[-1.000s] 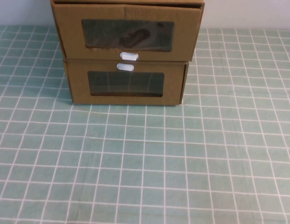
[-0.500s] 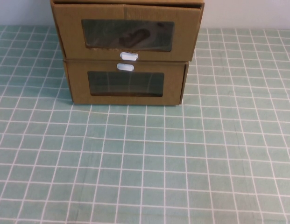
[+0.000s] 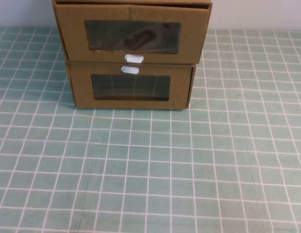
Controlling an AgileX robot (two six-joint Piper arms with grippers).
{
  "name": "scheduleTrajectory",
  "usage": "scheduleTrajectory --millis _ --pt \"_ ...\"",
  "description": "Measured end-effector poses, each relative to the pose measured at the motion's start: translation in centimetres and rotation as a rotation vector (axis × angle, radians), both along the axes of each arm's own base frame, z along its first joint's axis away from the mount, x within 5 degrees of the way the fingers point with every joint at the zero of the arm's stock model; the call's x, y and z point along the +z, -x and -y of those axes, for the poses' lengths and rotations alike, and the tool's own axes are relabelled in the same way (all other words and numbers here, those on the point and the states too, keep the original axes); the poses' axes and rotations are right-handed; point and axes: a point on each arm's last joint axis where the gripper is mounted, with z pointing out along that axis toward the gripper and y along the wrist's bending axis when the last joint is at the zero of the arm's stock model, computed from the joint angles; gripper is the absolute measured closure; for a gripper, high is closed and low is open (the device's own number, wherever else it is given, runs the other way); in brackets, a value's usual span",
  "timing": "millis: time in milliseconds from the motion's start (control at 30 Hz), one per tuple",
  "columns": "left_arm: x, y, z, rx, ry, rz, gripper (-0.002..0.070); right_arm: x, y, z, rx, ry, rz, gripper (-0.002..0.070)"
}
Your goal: Close the shoe box
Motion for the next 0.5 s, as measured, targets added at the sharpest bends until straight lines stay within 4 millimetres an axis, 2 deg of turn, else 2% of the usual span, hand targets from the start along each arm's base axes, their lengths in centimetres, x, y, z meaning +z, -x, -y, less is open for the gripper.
scheduleTrajectory --millis 300,500 --pt "0.0 0.0 0.0 0.0 0.0 0.0 0.068 0.2 1.0 1.0 -0.021 -0.017 0.066 0.069" --pt "0.0 0.0 0.0 0.0 0.0 0.001 0.068 -1.9 1.5 0.8 -0.007 -0.119 -0.018 0.069"
